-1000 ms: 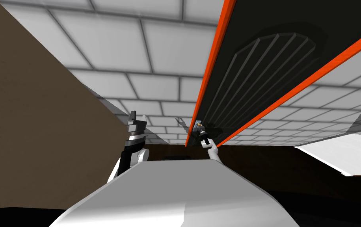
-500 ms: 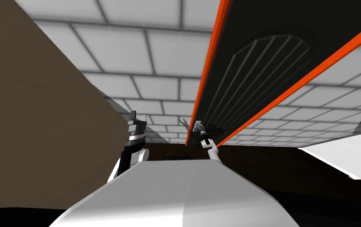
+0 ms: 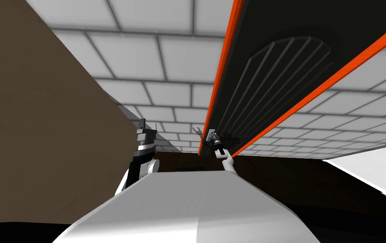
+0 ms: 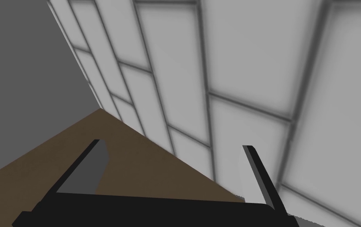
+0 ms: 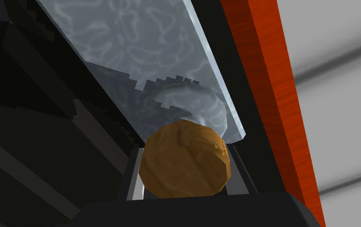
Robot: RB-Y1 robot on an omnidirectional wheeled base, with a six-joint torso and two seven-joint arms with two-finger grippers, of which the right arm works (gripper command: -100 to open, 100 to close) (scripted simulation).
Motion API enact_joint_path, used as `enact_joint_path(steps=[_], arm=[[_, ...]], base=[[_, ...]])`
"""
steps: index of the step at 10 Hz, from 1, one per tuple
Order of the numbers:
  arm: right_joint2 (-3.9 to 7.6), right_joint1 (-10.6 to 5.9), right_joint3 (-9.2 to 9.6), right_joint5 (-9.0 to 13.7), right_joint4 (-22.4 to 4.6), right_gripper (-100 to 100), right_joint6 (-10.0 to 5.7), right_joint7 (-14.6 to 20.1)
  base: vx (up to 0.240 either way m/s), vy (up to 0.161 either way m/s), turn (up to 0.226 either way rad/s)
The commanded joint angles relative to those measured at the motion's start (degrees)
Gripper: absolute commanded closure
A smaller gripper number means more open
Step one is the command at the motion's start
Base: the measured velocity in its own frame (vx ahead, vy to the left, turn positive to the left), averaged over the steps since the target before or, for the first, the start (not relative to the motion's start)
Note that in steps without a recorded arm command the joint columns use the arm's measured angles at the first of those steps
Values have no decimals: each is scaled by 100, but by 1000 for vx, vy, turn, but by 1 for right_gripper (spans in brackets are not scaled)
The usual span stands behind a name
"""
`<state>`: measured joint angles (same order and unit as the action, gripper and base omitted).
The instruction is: Pull the door open
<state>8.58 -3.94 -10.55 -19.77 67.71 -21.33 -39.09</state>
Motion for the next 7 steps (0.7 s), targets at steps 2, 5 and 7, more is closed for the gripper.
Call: enact_joint_path(steps=[2, 5, 7], arm=[[-67, 40, 132, 306, 22, 100, -2, 431], [-74, 57, 162, 468, 45, 100, 0, 757], [-81, 75, 193, 637, 70, 100, 2, 992]], base=[[-65, -22, 49], [-52, -28, 50], [-53, -21, 35]])
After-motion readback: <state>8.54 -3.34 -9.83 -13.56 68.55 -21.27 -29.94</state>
